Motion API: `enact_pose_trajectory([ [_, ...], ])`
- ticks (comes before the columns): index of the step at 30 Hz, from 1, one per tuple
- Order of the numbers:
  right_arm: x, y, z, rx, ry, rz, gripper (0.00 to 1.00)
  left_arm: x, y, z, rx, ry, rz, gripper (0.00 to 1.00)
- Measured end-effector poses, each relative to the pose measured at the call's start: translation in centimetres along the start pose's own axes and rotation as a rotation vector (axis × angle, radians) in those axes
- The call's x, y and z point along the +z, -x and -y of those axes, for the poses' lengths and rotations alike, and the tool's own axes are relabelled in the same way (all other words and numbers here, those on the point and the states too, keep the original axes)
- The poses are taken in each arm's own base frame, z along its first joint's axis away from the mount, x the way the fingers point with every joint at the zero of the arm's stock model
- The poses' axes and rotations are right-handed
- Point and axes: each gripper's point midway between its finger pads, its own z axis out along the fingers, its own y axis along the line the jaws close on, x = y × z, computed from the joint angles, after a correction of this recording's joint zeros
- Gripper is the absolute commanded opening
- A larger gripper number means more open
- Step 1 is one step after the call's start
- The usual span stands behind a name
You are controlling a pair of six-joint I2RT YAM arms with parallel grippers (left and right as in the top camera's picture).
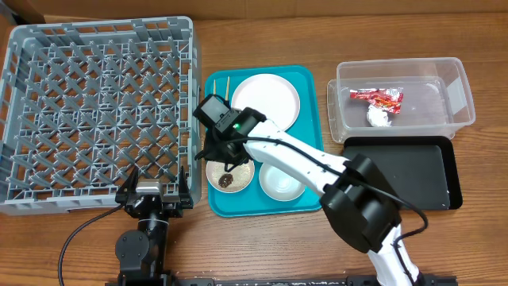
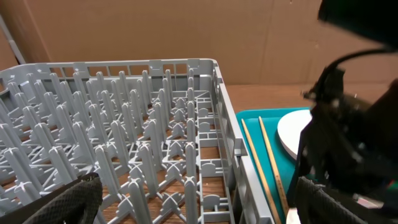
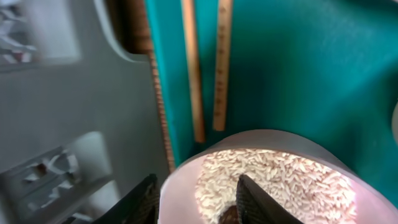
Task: Sort waste into correct bins and load items into the dishwasher
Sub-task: 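Move the right gripper to the rice bowl on the tray, then grasp the rim of the rice bowl with the right gripper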
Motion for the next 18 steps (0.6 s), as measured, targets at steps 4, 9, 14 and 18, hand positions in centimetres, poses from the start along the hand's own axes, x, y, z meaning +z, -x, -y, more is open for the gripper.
enact_pose_trajectory([
  [4, 0.8, -0.1, -0.1, 0.018, -0.002, -0.002, 0.43, 0.0, 0.0, 0.0, 0.000, 0.000, 0.000, 1.00],
  [9, 1.2, 0.0, -0.3, 0.021, 0.004, -0.001, 0.43, 0.0, 0.0, 0.0, 0.000, 0.000, 0.000, 1.00],
  [14, 1.2, -0.2, -0.3, 0.023, -0.001, -0.006, 0.42, 0.0, 0.0, 0.0, 0.000, 0.000, 0.000, 1.00],
  [18, 1.0, -0.6, -0.1, 0.022, -0.016, -0.017, 0.43, 0.0, 0.0, 0.0, 0.000, 0.000, 0.000, 1.00],
])
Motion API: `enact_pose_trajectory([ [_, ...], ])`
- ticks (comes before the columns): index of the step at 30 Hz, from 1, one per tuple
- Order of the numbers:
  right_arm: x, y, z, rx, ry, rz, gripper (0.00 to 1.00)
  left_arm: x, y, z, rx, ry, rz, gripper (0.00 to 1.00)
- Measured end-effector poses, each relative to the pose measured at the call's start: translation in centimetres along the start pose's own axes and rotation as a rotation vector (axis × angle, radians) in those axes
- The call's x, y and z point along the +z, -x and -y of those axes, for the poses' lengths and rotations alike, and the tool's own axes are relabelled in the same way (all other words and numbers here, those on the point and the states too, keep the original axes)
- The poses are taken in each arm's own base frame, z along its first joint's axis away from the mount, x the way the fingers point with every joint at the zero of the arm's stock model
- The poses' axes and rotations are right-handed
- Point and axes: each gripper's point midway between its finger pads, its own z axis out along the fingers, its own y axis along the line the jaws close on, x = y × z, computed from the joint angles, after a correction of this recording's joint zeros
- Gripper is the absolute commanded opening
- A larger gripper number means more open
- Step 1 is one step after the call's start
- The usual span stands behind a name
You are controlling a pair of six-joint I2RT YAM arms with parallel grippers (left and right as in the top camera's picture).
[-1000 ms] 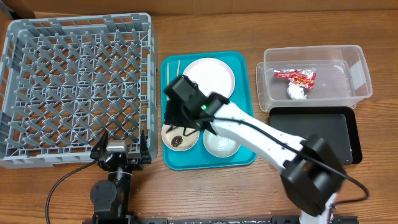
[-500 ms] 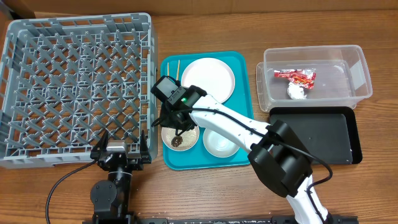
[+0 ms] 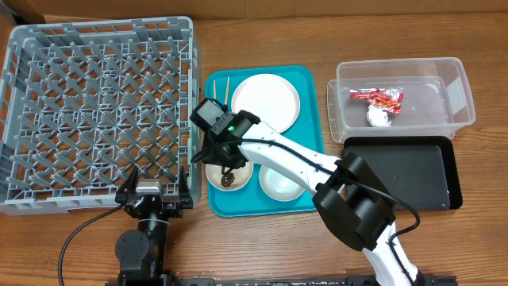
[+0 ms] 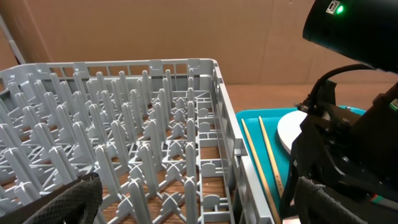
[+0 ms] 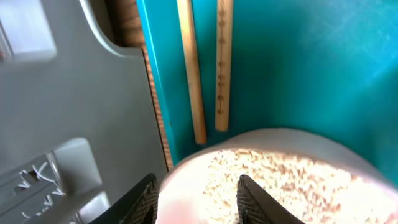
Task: Sort waste into correct bins and load items into the dishwasher
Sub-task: 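Grasp the rim of the rice bowl with the right gripper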
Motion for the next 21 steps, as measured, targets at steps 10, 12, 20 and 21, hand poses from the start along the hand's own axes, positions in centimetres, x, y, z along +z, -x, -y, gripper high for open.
enact_pose_trajectory([
  [10, -0.9, 0.3, -1.2, -0.029, 0.020, 0.012, 0.43, 0.0, 0.0, 0.0, 0.000, 0.000, 0.000, 1.00],
  [12, -1.0, 0.2, -1.2, -0.032, 0.016, 0.011, 0.43, 0.0, 0.0, 0.0, 0.000, 0.000, 0.000, 1.00],
  [20, -0.8, -1.0, -1.3, -0.070, -0.012, 0.011, 0.42, 0.0, 0.0, 0.0, 0.000, 0.000, 0.000, 1.00],
  [21, -0.7, -1.3, -1.3, -0.078, -0.016, 0.009, 0.42, 0.0, 0.0, 0.0, 0.000, 0.000, 0.000, 1.00],
])
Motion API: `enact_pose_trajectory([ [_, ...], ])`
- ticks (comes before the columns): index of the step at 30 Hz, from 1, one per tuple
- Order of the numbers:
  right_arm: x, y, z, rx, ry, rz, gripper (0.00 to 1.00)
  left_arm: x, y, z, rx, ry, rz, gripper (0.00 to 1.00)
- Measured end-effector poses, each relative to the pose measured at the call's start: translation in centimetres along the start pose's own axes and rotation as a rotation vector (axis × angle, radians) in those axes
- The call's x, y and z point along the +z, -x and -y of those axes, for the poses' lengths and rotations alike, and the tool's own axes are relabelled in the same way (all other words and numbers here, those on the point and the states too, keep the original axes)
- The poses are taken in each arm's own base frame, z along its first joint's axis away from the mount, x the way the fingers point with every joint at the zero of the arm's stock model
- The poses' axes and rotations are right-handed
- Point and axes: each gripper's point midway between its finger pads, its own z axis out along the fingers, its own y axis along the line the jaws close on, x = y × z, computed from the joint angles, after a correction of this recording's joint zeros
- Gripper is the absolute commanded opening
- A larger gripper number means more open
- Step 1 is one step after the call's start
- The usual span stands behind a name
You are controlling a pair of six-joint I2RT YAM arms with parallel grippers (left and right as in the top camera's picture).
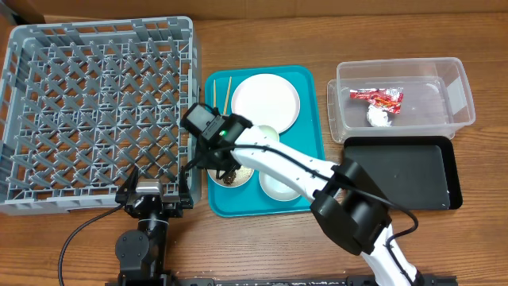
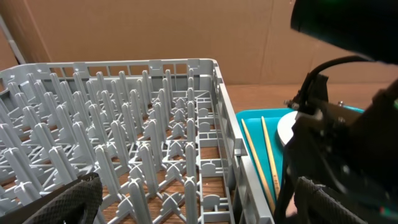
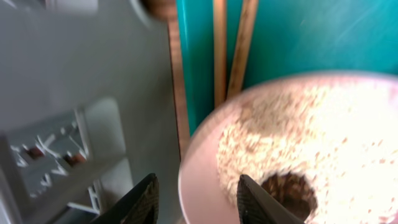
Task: Sort waste into correct bins and load items into the dishwasher
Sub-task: 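Grasp the rim of the rice bowl with the right gripper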
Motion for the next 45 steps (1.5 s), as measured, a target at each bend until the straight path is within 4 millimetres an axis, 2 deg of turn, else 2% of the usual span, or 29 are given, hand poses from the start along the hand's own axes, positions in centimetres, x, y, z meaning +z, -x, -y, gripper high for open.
enact_pose_trajectory([
  [5, 0.9, -1.7, 0.5, -0.034, -0.063, -0.015, 0.41, 0.0, 0.0, 0.0, 0.000, 0.000, 0.000, 1.00],
  [9, 2.8, -2.8, 2.5, -0.045, -0.146, -0.061, 0.34, 0.0, 0.0, 0.0, 0.000, 0.000, 0.000, 1.00],
  [17, 2.8, -2.8, 3.1, -0.077, -0.171, -0.064, 0.27, 0.0, 0.0, 0.0, 0.000, 0.000, 0.000, 1.00],
  [24, 2.6, -2.7, 3.8, -0.137, -0.205, -0.059, 0.27, 0.0, 0.0, 0.0, 0.000, 0.000, 0.000, 1.00],
  [40, 2.4, -1.7, 4.0, -0.342, -0.226, -0.027, 0.26, 0.0, 0.0, 0.0, 0.000, 0.000, 0.000, 1.00],
  [45, 2.3, -1.2, 4.1, -0.396, -0.241, -0.010, 0.19, 0.0, 0.0, 0.0, 0.000, 0.000, 0.000, 1.00],
])
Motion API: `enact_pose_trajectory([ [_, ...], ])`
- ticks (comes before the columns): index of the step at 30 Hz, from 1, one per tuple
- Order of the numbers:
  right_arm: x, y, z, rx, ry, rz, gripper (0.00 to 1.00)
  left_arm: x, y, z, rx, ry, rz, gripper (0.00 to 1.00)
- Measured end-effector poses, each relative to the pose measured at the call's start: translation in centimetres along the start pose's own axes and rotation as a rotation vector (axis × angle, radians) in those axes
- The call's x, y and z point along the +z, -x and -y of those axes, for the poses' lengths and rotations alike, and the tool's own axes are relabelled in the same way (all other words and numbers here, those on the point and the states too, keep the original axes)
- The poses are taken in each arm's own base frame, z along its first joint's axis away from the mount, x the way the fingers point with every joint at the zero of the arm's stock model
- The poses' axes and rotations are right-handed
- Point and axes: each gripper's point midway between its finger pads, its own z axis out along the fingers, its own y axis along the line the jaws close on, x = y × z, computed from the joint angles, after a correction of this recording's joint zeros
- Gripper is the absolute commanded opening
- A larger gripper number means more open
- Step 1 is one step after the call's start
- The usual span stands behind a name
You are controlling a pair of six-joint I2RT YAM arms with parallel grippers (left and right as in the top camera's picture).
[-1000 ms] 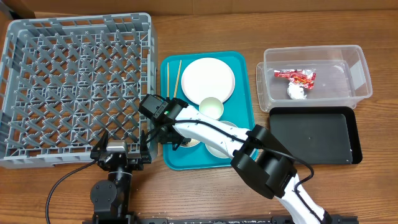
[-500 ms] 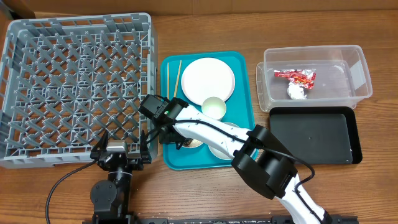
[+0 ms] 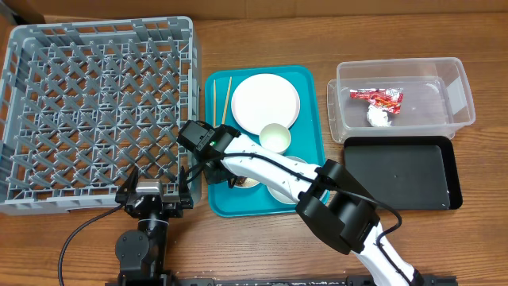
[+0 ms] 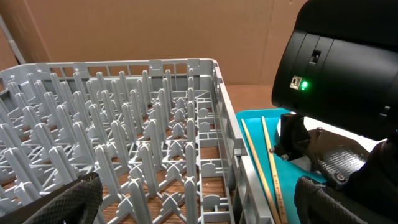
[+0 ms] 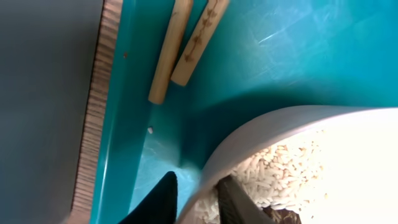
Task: Sort waste into correct bins and load items into the dishwasher
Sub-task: 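Grasp the rim of the rice bowl with the right gripper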
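A white bowl of rice with a brown scrap sits at the front left of the teal tray; the arm hides most of the bowl. My right gripper is shut on its left rim, one finger outside and one in the rice, seen from overhead just right of the rack. Two wooden chopsticks lie along the tray's left edge. The grey dish rack holds nothing. My left gripper stays open at the rack's front edge.
On the tray are a white plate, a small white cup and another white bowl, half under my right arm. A clear bin holding a red wrapper stands at the right, with a black tray in front of it.
My right gripper's fingers, wide apart astride the rice bowl's rim, have come together on it. The wrist sits lower and further left, and the small white cup now shows behind it.
My right gripper stood open over the rice bowl's far left edge near the chopstick ends. It stayed open while shifting toward the rack side of the rim. Now it grips that rim. The left arm has not moved.
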Motion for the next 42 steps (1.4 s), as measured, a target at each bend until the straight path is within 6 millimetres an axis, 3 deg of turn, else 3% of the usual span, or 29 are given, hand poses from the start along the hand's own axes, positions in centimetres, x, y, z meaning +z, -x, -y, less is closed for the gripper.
enact_pose_trajectory([
  [5, -0.9, 0.9, -0.1, -0.032, -0.005, 0.027, 0.12, 0.0, 0.0, 0.0, 0.000, 0.000, 0.000, 1.00],
  [11, -1.7, 1.7, -0.4, -0.038, 0.002, 0.056, 0.09, 0.0, 0.0, 0.0, 0.000, 0.000, 0.000, 1.00],
  [13, -1.7, 1.6, -0.3, -0.041, -0.003, 0.051, 0.04, 0.0, 0.0, 0.0, 0.000, 0.000, 0.000, 1.00],
  [22, -2.5, 1.6, 0.1, -0.052, -0.021, 0.052, 0.04, 0.0, 0.0, 0.0, 0.000, 0.000, 0.000, 1.00],
  [27, -3.9, 1.8, 0.0, -0.053, -0.017, 0.047, 0.04, 0.0, 0.0, 0.0, 0.000, 0.000, 0.000, 1.00],
  [31, -6.6, 2.7, -0.5, -0.051, 0.005, 0.073, 0.04, 0.0, 0.0, 0.0, 0.000, 0.000, 0.000, 1.00],
  [36, -12.0, 3.8, -0.7, -0.047, 0.039, 0.124, 0.04, 0.0, 0.0, 0.0, 0.000, 0.000, 0.000, 1.00],
  [42, -17.8, 3.5, 0.9, -0.016, 0.056, 0.151, 0.04, 0.0, 0.0, 0.0, 0.000, 0.000, 0.000, 1.00],
])
